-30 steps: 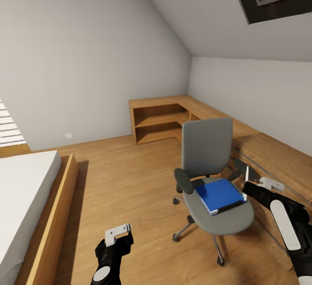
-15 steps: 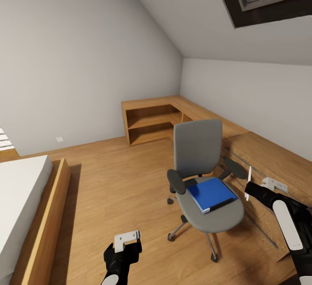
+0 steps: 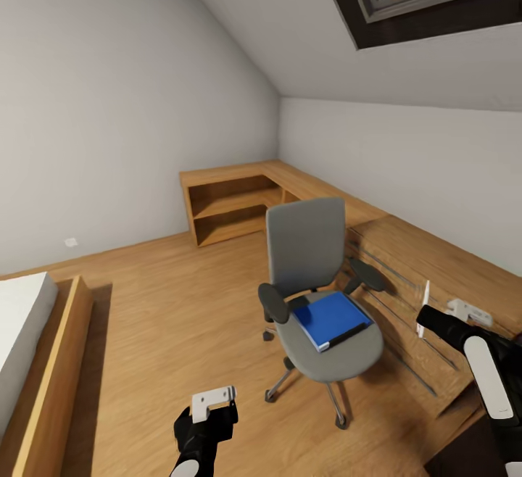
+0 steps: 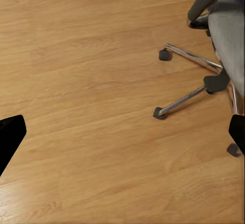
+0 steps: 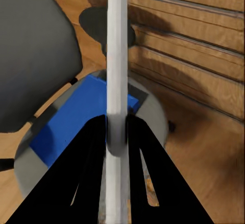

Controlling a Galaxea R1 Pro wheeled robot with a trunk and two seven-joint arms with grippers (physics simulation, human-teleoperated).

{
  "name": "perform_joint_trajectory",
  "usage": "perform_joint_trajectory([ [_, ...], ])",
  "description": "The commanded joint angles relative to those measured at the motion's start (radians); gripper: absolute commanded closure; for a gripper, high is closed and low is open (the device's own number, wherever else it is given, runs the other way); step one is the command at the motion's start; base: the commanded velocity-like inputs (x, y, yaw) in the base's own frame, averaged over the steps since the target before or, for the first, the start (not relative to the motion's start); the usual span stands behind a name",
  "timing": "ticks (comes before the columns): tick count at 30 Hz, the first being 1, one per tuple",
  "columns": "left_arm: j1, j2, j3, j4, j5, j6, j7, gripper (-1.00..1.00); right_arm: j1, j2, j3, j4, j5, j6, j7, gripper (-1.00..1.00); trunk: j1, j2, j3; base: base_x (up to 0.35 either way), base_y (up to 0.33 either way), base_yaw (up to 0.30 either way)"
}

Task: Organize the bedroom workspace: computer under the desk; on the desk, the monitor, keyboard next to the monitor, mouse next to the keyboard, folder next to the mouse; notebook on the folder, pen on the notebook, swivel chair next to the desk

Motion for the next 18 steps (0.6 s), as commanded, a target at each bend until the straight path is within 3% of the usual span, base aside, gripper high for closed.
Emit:
perform_joint_trajectory([
  [1,-0.001,0.000,-0.001,-0.001,0.004,0.005,0.008,-1.00,-0.001,0.000,-0.001,-0.001,-0.012,0.003,-0.008,1.00,0.000,-0.001,-0.001,0.000,-0.223,-0.261],
  [11,-0.001,0.000,-0.005,-0.001,0.004,0.004,0.008,-1.00,-0.001,-0.001,-0.008,0.000,-0.012,0.007,-0.008,1.00,0.000,-0.001,0.002,0.000,-0.289,-0.263],
  [18,-0.001,0.001,-0.047,-0.001,0.003,0.002,0.012,-1.00,-0.001,-0.002,-0.008,0.000,-0.012,0.008,-0.008,1.00,0.000,-0.001,0.002,0.000,-0.307,-0.263],
])
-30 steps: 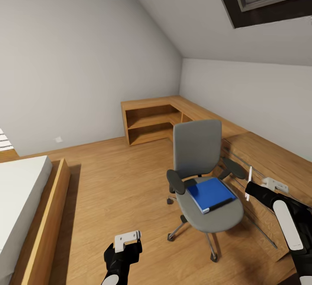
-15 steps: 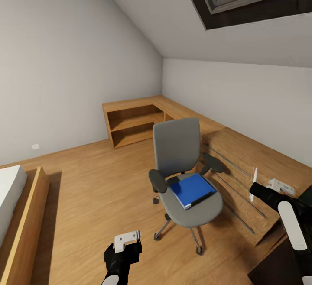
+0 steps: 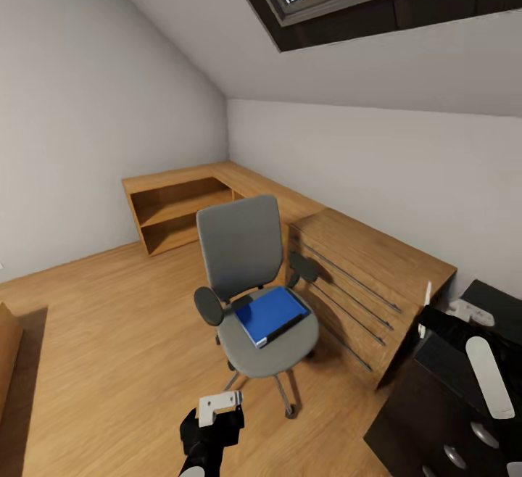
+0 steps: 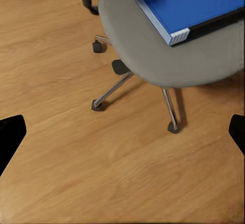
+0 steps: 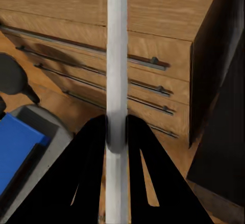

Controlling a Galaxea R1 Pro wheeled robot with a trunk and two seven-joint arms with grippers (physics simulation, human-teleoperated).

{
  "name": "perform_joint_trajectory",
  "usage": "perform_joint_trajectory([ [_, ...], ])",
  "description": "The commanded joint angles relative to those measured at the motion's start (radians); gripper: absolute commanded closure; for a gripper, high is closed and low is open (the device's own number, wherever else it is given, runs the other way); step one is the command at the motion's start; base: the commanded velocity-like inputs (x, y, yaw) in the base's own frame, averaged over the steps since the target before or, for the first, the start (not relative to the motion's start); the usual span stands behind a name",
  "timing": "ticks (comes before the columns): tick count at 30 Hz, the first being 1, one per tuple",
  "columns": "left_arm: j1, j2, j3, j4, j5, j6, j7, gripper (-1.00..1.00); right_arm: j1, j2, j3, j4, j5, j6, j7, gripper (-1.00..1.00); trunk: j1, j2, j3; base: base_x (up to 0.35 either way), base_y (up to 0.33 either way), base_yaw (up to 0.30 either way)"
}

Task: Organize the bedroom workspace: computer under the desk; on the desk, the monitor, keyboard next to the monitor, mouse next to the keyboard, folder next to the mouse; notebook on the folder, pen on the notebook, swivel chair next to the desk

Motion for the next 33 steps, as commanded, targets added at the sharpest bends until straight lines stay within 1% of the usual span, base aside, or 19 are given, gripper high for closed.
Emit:
perform_joint_trajectory([
  [1,-0.001,0.000,-0.004,-0.002,0.004,0.005,0.007,-1.00,-0.001,0.000,0.000,-0.001,-0.012,0.003,-0.008,1.00,0.000,-0.001,-0.001,0.000,-0.308,-0.262],
  [5,-0.001,0.000,-0.005,-0.002,0.005,0.004,0.008,-1.00,-0.001,0.000,-0.001,0.011,-0.011,0.003,-0.009,1.00,0.000,-0.001,-0.001,0.038,-0.308,-0.197],
  [10,-0.001,0.000,-0.005,-0.002,0.006,0.005,0.007,-1.00,-0.001,0.000,-0.002,0.026,-0.008,0.001,-0.009,1.00,0.000,-0.001,-0.001,0.094,-0.210,-0.043],
  [13,-0.001,0.000,-0.003,-0.002,0.006,0.006,0.008,-1.00,-0.001,-0.001,0.000,0.071,-0.006,-0.001,-0.008,1.00,0.000,-0.001,-0.001,0.030,-0.049,-0.006],
  [14,-0.001,0.000,-0.003,-0.002,0.006,0.006,0.008,-1.00,-0.001,-0.002,0.001,0.107,-0.004,-0.002,-0.007,1.00,0.000,-0.001,-0.001,0.012,-0.020,-0.002],
  [17,-0.001,0.000,-0.004,-0.002,0.006,0.006,0.007,-1.00,-0.002,-0.004,0.001,0.149,-0.002,-0.006,-0.005,1.00,0.000,-0.001,-0.001,0.007,-0.011,-0.001],
  [25,-0.001,0.000,-0.008,-0.002,0.004,0.004,0.006,-1.00,-0.002,-0.006,0.003,0.171,0.006,-0.011,-0.005,1.00,0.000,-0.001,-0.001,0.001,-0.002,0.000],
  [27,-0.001,0.000,-0.009,-0.002,0.004,0.004,0.006,-1.00,-0.002,-0.006,0.005,0.179,0.024,-0.012,-0.011,1.00,0.000,-0.001,-0.001,0.000,0.000,0.000],
  [30,-0.001,0.000,-0.009,-0.002,0.002,0.004,0.007,-1.00,-0.004,-0.005,0.005,0.207,0.093,-0.014,-0.027,1.00,0.000,-0.001,-0.001,0.038,-0.034,0.000],
  [31,-0.001,0.000,-0.009,-0.002,0.002,0.003,0.006,-1.00,-0.007,-0.004,0.005,0.242,0.136,-0.015,-0.031,1.00,0.000,-0.001,-0.001,0.175,-0.169,0.000],
  [33,-0.001,0.000,-0.009,-0.002,0.002,0.003,0.005,-1.00,-0.010,-0.004,0.006,0.268,0.157,-0.016,-0.033,1.00,0.000,-0.001,-0.001,0.197,-0.193,0.000],
])
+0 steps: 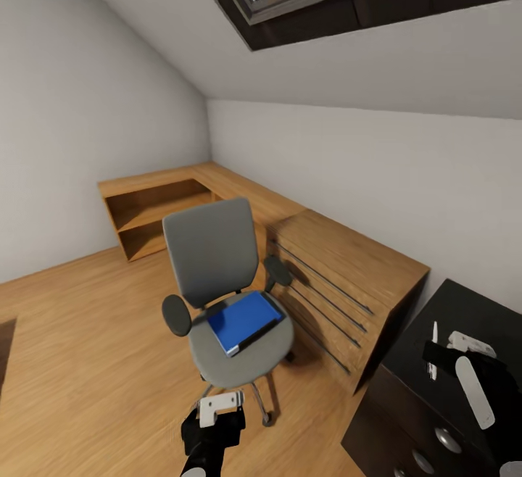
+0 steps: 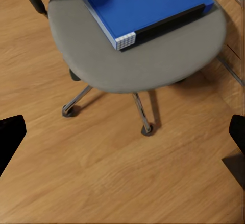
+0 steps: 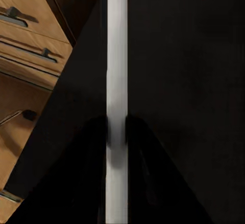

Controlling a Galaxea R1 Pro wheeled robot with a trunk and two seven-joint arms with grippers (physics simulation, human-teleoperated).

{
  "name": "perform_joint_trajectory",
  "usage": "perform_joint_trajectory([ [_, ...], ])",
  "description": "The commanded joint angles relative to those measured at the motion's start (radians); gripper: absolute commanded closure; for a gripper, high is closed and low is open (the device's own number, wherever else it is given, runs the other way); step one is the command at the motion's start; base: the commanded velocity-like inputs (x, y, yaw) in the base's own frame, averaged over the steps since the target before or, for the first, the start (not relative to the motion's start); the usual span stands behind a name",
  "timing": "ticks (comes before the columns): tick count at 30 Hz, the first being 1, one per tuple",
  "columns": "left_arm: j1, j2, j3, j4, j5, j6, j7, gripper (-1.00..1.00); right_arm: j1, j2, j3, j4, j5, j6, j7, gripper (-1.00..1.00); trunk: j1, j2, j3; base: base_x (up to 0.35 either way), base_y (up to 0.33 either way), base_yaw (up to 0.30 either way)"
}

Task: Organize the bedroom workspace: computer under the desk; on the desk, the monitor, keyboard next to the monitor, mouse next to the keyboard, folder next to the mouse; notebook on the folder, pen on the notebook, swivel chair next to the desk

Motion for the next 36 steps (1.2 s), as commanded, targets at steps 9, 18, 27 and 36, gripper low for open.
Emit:
perform_joint_trajectory([
  [9,-0.001,0.000,-0.002,-0.002,0.004,0.005,0.007,-1.00,-0.011,0.000,0.002,0.063,0.043,-0.020,-0.013,1.00,0.000,-0.001,-0.001,0.148,-0.146,0.000],
  [18,-0.001,0.000,-0.003,-0.005,0.004,0.005,0.007,-1.00,-0.047,0.001,0.002,0.154,0.085,-0.065,-0.017,1.00,0.000,-0.001,-0.001,0.016,-0.016,0.000],
  [27,-0.001,0.000,-0.014,-0.028,0.004,0.003,0.009,-1.00,-0.085,0.002,0.003,0.251,0.142,-0.116,-0.017,1.00,0.000,-0.001,-0.001,0.001,-0.001,0.000],
  [36,-0.001,0.000,-0.016,-0.043,0.005,0.003,0.010,-1.00,-0.166,0.002,0.004,0.424,0.210,-0.217,-0.017,1.00,0.027,-0.050,-0.023,0.000,0.000,0.000],
])
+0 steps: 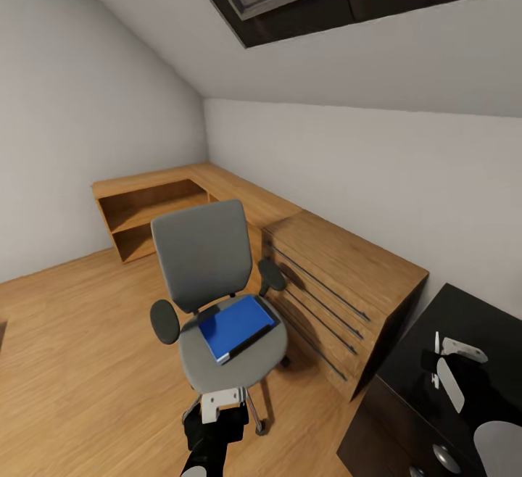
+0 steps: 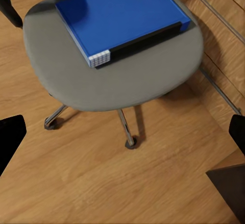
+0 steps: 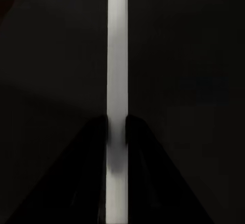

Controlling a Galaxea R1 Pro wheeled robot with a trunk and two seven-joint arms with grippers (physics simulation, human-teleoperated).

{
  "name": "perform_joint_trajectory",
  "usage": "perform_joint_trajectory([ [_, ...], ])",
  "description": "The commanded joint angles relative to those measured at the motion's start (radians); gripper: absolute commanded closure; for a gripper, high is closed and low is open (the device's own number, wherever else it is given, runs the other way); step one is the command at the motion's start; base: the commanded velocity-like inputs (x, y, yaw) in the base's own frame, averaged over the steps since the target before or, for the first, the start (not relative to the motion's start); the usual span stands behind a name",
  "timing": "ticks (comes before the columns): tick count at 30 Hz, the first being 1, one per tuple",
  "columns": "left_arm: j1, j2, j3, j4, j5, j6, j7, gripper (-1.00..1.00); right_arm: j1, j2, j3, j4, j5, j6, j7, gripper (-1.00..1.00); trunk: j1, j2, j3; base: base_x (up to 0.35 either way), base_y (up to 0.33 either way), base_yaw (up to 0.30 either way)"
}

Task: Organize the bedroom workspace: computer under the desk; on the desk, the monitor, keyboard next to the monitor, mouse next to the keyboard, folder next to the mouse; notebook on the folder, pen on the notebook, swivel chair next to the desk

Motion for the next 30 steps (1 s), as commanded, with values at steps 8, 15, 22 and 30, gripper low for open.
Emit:
perform_joint_trajectory([
  [8,-0.001,0.000,-0.001,-0.002,0.004,0.005,0.007,-1.00,-0.005,0.001,0.001,0.008,0.000,-0.004,-0.007,1.00,0.016,-0.029,-0.014,0.000,0.000,0.000],
  [15,-0.001,0.000,-0.001,-0.002,0.003,0.005,0.007,-1.00,-0.005,0.000,0.000,0.007,0.000,-0.002,-0.008,-1.00,0.016,-0.029,-0.014,0.000,0.000,0.000],
  [22,-0.001,0.000,0.000,-0.002,0.003,0.005,0.007,-1.00,-0.005,0.000,0.001,0.003,-0.001,-0.001,-0.007,-1.00,0.016,-0.029,-0.014,0.000,0.000,0.000],
  [30,-0.001,0.003,0.005,-0.002,0.003,0.005,0.007,-1.00,-0.005,0.000,0.001,0.001,-0.001,-0.001,-0.005,-1.00,0.016,-0.029,-0.014,0.000,0.000,0.000],
])
